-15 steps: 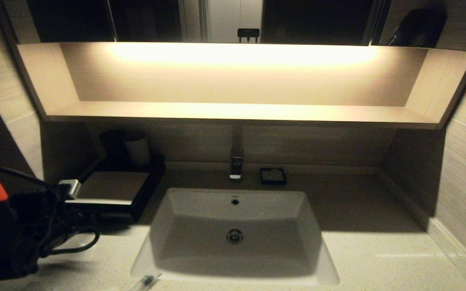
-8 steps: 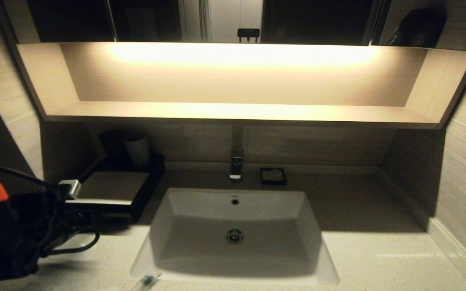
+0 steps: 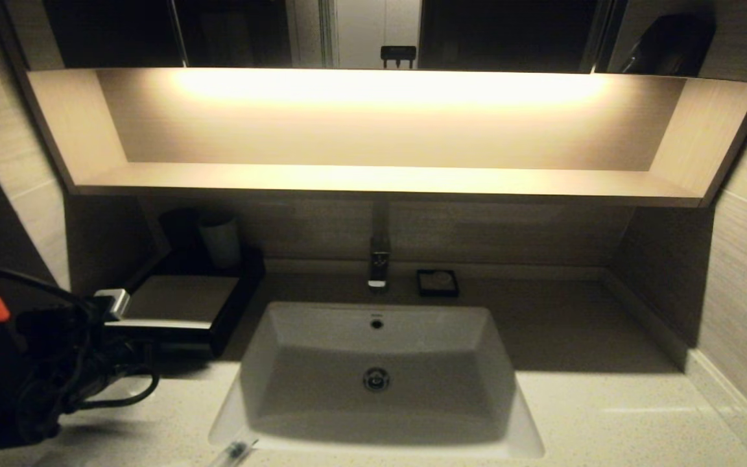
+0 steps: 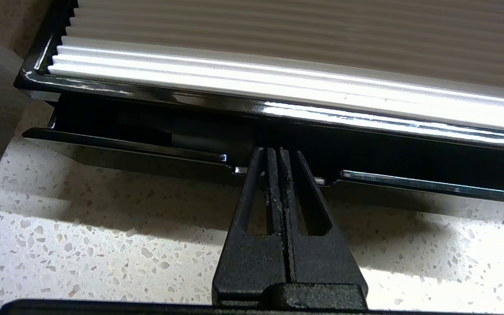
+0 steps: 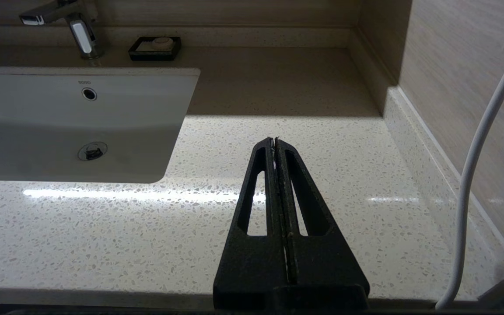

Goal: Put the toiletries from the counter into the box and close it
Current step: Open the drawer

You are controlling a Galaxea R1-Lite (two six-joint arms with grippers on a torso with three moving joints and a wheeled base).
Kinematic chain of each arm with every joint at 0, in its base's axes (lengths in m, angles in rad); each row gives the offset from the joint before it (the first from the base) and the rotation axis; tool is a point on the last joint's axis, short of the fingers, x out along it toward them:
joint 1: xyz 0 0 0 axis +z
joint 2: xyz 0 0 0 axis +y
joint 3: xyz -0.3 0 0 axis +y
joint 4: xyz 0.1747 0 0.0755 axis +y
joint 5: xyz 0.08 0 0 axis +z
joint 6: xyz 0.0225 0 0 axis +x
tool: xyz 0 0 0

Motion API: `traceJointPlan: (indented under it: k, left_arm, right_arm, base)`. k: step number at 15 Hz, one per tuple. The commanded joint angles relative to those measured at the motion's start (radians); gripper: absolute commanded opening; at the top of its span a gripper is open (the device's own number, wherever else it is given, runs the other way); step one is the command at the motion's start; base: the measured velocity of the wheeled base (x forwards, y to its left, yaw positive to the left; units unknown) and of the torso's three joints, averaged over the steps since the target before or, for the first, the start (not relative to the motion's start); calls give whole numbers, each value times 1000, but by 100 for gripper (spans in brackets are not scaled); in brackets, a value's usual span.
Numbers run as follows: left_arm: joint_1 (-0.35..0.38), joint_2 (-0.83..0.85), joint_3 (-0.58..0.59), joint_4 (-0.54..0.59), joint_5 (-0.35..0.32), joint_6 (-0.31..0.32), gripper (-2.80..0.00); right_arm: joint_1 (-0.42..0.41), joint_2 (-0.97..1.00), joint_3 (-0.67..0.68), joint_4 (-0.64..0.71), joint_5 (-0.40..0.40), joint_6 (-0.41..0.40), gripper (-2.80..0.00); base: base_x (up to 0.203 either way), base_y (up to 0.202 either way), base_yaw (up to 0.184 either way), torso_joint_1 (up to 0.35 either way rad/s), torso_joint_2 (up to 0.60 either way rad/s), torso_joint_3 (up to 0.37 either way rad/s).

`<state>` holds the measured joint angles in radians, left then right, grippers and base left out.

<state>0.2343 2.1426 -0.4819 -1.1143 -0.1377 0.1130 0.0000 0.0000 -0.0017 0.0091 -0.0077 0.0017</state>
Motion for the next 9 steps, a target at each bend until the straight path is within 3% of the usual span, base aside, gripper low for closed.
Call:
traceJointPlan:
  k: [1,4,9]
  left_arm:
    - [0,-4,3,1,0,1,-280]
    - [0,-6,16,15,0,42,-280]
    - [2,-19,32,30,1,58,-280]
  right_arm:
    - [0,0,0,0,0,0,-280]
    - [0,0,0,0,0,0,-280]
    - [0,0,0,0,0,0,-280]
  base:
    - [0,0,0,0,0,0]
    - [0,0,0,0,0,0]
    - [0,0,0,0,0,0]
